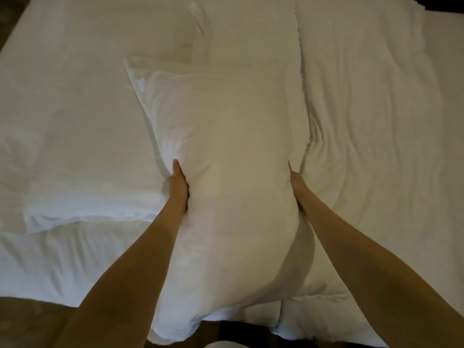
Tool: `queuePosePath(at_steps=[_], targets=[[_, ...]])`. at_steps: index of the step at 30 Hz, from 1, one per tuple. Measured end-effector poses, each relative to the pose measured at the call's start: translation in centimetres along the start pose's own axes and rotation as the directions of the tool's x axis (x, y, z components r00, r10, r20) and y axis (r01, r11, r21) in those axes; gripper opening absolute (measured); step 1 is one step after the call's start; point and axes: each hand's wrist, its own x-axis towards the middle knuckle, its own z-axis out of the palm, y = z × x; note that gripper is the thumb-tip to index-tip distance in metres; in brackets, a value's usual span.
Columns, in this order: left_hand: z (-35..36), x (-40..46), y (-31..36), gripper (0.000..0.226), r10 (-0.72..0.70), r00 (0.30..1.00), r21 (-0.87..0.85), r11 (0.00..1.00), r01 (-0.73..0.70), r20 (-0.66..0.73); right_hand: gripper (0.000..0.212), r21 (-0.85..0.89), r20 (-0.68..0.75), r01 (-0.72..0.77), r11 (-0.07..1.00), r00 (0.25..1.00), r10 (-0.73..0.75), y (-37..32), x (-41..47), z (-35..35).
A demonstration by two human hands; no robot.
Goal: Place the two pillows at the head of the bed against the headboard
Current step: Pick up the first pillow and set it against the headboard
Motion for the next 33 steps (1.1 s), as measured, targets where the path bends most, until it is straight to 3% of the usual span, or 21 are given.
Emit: queuePosePath(at_steps=[4,8,13,18,23,33], targets=[[-0.3,-1.0,0.4,0.062,0.061,0.996,0.020,0.998,-0.060,-0.062,0.052,-0.170,-0.141,0.071,0.983,0.985,-0.096,-0.1,-0.3,-0.3],[-0.6,-3.3,0.1,0.066,0.176,0.976,0.101,0.981,-0.164,-0.131,0.051,-0.090,-0.317,0.134,0.987,0.935,-0.156,0.7,-2.0,-2.2],[1.5,-8.5,-0.5,0.064,0.296,0.949,0.066,0.955,-0.290,-0.113,0.057,0.007,-0.482,0.289,0.957,0.839,-0.250,2.0,-5.3,-7.8],[5.7,-13.8,-1.3,0.061,0.356,0.931,0.026,0.935,-0.355,-0.085,0.055,-0.032,-0.542,0.444,0.896,0.745,-0.388,3.8,-8.2,-15.5],[12.2,-21.6,-3.7,0.039,0.437,0.898,-0.057,0.896,-0.440,-0.055,0.055,-0.096,-0.563,0.543,0.834,0.661,-0.495,6.0,-11.7,-27.1],[27.9,-33.7,-7.8,0.051,0.446,0.893,-0.119,0.891,-0.438,0.057,0.053,-0.290,-0.592,0.624,0.725,0.478,-0.649,8.1,-17.3,-47.7]])
